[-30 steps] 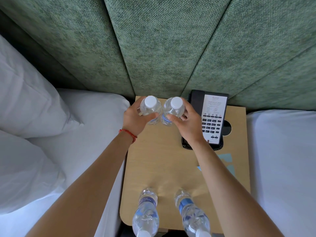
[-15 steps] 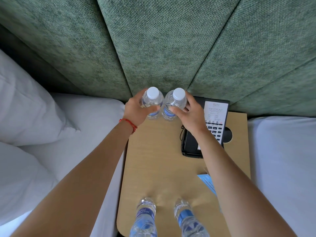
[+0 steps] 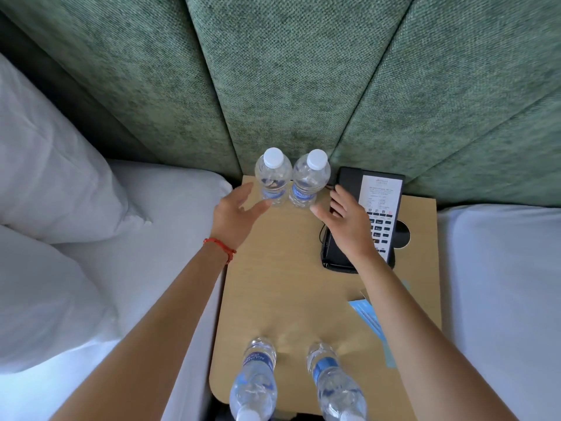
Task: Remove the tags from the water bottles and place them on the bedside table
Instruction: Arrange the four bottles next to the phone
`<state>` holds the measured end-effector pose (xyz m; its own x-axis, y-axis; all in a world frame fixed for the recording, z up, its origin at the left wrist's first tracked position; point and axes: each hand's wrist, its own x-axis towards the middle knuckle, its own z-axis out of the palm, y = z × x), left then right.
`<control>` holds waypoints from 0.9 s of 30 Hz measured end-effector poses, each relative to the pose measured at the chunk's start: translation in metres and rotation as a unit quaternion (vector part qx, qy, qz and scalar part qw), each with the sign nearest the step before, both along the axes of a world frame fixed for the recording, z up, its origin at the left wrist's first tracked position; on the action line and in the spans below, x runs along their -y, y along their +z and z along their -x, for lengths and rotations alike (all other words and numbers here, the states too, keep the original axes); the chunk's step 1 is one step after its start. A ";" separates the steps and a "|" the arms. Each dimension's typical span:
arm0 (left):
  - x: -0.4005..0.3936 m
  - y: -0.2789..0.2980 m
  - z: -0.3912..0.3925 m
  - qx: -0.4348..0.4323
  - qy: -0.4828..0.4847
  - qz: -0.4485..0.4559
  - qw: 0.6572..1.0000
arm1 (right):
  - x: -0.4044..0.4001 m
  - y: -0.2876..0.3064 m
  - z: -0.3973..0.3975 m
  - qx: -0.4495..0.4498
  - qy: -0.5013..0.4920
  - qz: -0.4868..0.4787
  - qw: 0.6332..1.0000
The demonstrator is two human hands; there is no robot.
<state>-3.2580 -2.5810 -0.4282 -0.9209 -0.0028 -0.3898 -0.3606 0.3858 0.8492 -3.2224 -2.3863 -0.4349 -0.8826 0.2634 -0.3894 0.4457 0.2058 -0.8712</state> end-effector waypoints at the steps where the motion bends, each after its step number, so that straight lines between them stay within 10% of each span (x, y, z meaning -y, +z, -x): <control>1: 0.002 0.004 -0.011 -0.002 0.008 -0.003 1.000 | 0.001 0.004 -0.010 0.000 -0.006 0.008 1.000; 27: 0.029 0.024 -0.281 0.005 0.013 0.075 0.997 | -0.008 0.049 -0.261 -0.027 0.186 -0.079 0.979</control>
